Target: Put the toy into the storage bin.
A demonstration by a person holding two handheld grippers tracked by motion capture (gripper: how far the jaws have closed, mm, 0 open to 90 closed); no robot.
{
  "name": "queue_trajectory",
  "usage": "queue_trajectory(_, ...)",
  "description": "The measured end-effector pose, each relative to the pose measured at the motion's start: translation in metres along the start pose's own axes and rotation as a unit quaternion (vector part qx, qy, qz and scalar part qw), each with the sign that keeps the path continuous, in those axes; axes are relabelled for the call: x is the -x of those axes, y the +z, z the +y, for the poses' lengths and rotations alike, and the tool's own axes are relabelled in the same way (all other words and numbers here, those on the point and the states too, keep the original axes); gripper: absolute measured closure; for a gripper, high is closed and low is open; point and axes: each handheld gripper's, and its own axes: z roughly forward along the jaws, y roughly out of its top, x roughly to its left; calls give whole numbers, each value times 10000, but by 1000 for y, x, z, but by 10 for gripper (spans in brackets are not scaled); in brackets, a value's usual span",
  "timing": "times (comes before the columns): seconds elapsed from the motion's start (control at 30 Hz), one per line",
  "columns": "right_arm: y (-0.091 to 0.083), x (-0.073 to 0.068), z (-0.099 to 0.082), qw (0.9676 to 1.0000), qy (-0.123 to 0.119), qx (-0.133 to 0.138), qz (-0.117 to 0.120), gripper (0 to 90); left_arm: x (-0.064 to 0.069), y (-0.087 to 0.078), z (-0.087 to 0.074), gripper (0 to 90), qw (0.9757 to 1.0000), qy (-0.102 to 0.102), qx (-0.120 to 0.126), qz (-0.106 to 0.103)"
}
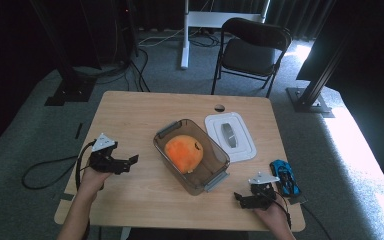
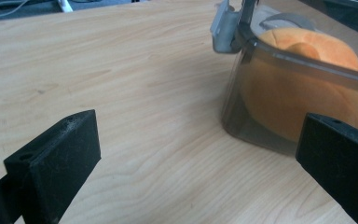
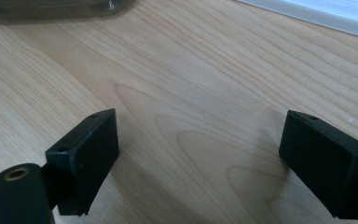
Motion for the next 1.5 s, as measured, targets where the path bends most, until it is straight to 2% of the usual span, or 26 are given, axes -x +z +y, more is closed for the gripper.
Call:
queue_trajectory(0.07,-1,-1,0,10000,47,-4,-38,142,-2,-2,-8,4,10000,-33,-49,47)
queue_trajectory(0.17,-2,-4,0,10000,-4,-15,1,142,-4,-3,-13,3,9999,-27,-90,89)
queue_trajectory(0.3,-2,-7,1,10000,30,-29,35,142,-7,-3,-25,3,9997,-133,-187,121)
queue_trajectory(0.37,-6,-7,3,10000,41,27,23,142,-8,-4,-35,4,9994,-172,-233,165)
queue_trajectory(0.4,-6,-7,3,10000,41,27,23,142,-8,-4,-35,3,9994,-172,-233,165)
queue_trajectory(0.43,-11,-6,5,9999,11,123,-20,142,-9,-4,-41,3,9992,-204,-275,206)
queue_trajectory(0.6,-21,-1,8,9995,54,259,-147,142,-11,-6,-53,4,9987,-287,-327,276)
queue_trajectory(0.67,-30,6,10,9988,115,385,-263,142,-12,-6,-61,4,9980,-284,-445,349)
queue_trajectory(0.73,-33,8,10,9985,127,434,-306,142,-12,-6,-61,3,9980,-284,-445,349)
queue_trajectory(0.77,-40,14,12,9979,186,513,-339,142,-14,-7,-69,3,9974,-324,-530,371)
queue_trajectory(0.83,-44,18,13,9974,230,572,-386,142,-15,-7,-74,4,9967,-334,-612,414)
queue_trajectory(0.97,-54,27,17,9959,330,700,-466,142,-18,-9,-82,3,9960,-433,-637,462)
queue_trajectory(1.13,-64,38,23,9930,426,868,-677,142,-21,-10,-89,3,9945,-487,-724,573)
queue_trajectory(1.23,-67,45,24,9918,499,875,-787,142,-22,-10,-93,3,9934,-494,-815,636)
queue_trajectory(1.37,-70,56,24,9910,660,823,-821,164,-25,-12,-98,3,9919,-557,-866,744)
queue_trajectory(1.43,-72,62,22,9894,772,831,-905,163,-27,-12,-99,3,9912,-597,-904,763)
queue_trajectory(1.5,-74,68,21,9881,871,837,-955,136,-29,-13,-101,3,9899,-593,-955,867)
